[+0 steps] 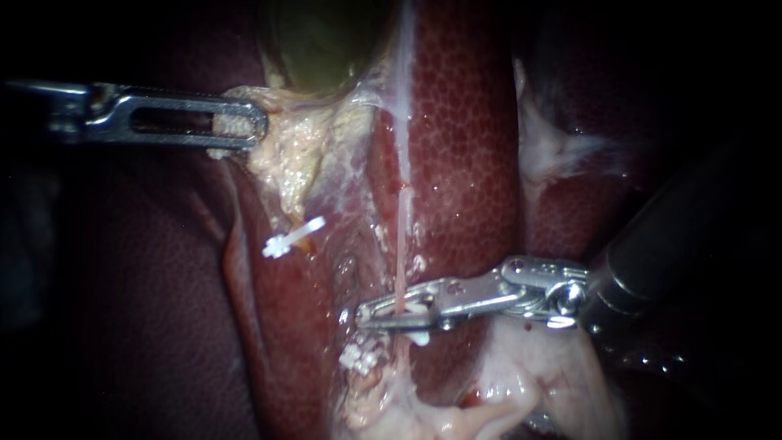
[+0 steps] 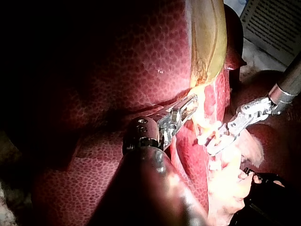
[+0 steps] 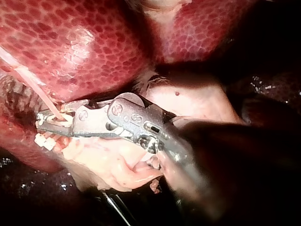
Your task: Clipping second clip right tube
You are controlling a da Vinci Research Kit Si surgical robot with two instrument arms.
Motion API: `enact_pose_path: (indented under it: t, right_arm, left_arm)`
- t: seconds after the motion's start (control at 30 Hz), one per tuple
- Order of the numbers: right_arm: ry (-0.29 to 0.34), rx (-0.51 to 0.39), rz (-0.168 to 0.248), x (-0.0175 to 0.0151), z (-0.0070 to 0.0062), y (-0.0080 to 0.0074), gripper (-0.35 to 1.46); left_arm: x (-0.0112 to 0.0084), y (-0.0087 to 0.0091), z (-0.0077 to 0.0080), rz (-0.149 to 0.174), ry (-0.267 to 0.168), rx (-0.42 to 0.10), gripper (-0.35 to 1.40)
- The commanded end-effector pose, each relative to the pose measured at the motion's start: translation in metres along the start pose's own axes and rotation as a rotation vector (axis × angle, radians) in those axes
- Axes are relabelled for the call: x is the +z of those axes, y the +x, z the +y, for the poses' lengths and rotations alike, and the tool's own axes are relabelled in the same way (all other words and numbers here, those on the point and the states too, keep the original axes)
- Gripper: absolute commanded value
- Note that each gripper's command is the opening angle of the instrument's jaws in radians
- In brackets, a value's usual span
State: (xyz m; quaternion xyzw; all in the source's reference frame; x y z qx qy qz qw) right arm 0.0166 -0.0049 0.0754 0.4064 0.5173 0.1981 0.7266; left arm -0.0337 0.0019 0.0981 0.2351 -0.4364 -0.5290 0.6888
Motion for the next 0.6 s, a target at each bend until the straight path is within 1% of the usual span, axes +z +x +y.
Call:
enact_pose_path:
  t: [0.03,0.53,0.57,0.6]
  right_arm:
    - [0.002,0.001,-0.004,-0.0001,0.0001,-0.0001,-0.35]
    - [0.0,0.017,-0.01,-0.0004,0.0,-0.0002,-0.35]
    - [-0.002,0.018,-0.008,-0.0005,0.0,-0.0002,-0.2]
    - [-0.021,0.018,-0.001,-0.0007,0.0,-0.0001,0.05]
  left_arm:
    - [0.0,0.0,0.0,0.0,0.0,0.0,-0.35]
    - [-0.0001,0.0,0.0,0.0,0.0,0.0,-0.35]
    - [-0.0001,0.0,0.0,0.0,0.0,0.0,-0.35]
    - [-0.0001,0.0,0.0,0.0,0.0,0.0,-0.35]
